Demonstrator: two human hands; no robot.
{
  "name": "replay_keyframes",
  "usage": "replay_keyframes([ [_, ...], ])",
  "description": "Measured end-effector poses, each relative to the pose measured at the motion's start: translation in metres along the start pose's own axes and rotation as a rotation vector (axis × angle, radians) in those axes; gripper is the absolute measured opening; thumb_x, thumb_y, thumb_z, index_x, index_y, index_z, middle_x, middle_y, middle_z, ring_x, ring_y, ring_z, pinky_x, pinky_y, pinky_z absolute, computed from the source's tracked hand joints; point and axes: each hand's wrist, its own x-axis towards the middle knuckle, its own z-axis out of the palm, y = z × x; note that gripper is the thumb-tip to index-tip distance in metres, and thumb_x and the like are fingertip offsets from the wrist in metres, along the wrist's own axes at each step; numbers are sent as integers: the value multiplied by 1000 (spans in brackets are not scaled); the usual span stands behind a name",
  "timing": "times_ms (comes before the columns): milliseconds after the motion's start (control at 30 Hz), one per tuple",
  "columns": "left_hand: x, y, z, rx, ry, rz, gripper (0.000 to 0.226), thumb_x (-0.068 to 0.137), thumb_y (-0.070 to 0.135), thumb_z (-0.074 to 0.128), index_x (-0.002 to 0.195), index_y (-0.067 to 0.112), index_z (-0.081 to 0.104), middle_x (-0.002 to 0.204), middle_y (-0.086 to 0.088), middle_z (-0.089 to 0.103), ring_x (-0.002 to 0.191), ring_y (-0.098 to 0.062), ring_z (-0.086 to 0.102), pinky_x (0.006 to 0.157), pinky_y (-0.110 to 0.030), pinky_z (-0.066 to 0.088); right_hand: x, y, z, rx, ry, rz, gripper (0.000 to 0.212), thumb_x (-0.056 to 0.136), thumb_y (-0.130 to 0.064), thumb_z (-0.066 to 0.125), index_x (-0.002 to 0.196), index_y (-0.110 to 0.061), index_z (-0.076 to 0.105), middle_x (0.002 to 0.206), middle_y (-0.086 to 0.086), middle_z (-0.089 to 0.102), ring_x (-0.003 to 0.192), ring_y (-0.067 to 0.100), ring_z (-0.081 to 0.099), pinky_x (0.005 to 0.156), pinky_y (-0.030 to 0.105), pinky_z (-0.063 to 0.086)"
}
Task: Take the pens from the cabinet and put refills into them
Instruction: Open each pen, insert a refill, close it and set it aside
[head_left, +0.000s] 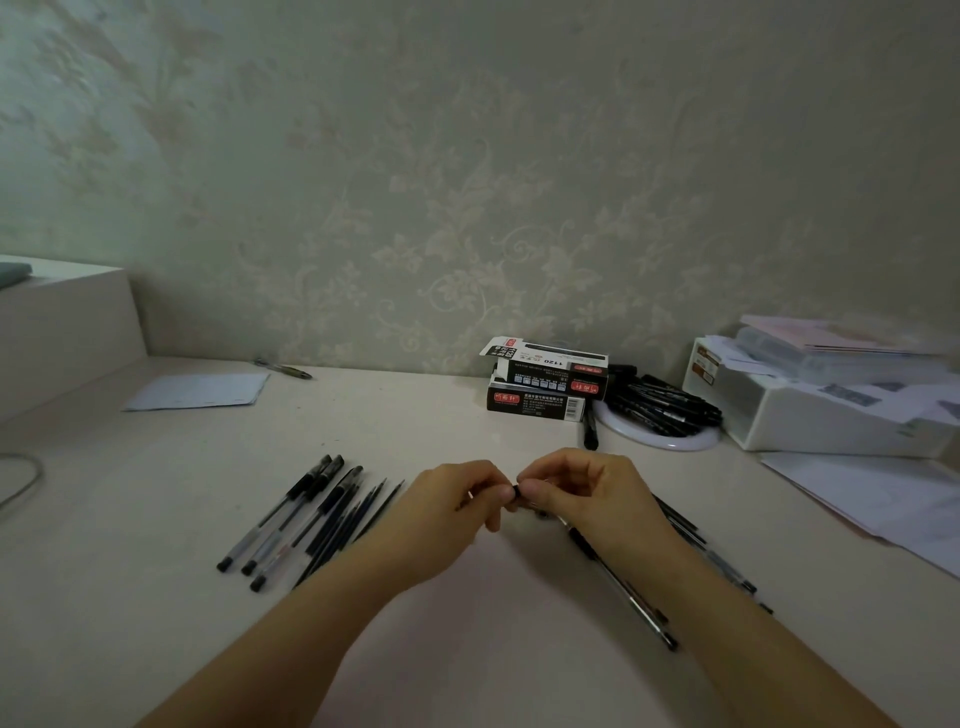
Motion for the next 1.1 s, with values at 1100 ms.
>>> replay_keyframes([
  [1100,-3,-1,7,40,49,10,14,97,27,52,91,27,64,74,11,66,68,-5,59,58,-9,40,3,8,5,9,92,91,6,90,-17,69,88,-13,73,76,3,76,63,0,66,57,8,46],
])
